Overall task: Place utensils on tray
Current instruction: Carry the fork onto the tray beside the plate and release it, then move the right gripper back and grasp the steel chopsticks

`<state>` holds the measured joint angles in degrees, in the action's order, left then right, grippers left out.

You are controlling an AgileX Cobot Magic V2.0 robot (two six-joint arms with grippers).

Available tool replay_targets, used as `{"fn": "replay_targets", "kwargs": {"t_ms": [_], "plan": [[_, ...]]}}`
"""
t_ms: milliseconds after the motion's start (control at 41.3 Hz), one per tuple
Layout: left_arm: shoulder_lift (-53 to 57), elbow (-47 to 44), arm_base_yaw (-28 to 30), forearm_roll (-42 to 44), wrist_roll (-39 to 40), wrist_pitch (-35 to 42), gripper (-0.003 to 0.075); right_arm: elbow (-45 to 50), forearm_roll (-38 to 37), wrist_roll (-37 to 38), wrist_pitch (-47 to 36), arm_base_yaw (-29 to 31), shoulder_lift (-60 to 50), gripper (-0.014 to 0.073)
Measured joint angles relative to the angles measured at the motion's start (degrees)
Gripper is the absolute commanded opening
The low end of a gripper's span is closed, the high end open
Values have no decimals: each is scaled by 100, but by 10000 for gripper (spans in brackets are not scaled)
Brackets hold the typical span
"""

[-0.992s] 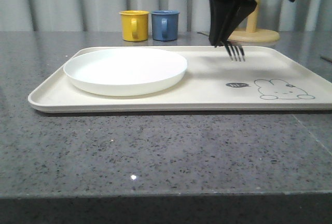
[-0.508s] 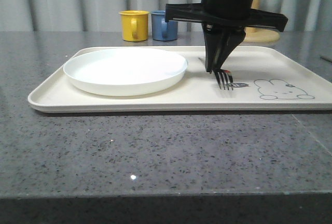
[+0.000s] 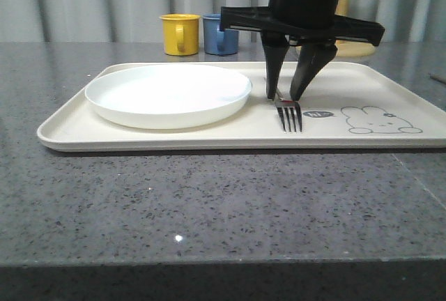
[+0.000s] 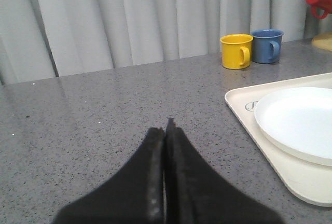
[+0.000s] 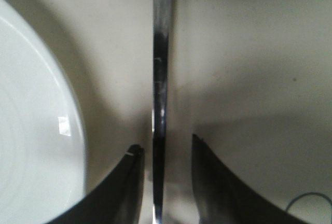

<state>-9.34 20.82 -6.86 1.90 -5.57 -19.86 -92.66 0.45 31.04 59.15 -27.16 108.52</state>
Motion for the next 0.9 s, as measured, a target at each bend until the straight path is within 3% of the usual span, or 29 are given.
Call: {"fn": "replay_targets", "kwargs": {"t_ms": [194,363,581,895], "plan": [[0,0,0,0,0,0,-19,-193,-375,-77,319,36,-299,352],[0,0,0,0,0,0,-19,-218,-451,-655,652,405,-749,352],[0,0,0,0,0,0,-19,-94,-495,-1484,949,1419,-1167,349],[0,0,0,0,0,0,-19,910,-178,-2714,911,2984,-1564,349]]}}
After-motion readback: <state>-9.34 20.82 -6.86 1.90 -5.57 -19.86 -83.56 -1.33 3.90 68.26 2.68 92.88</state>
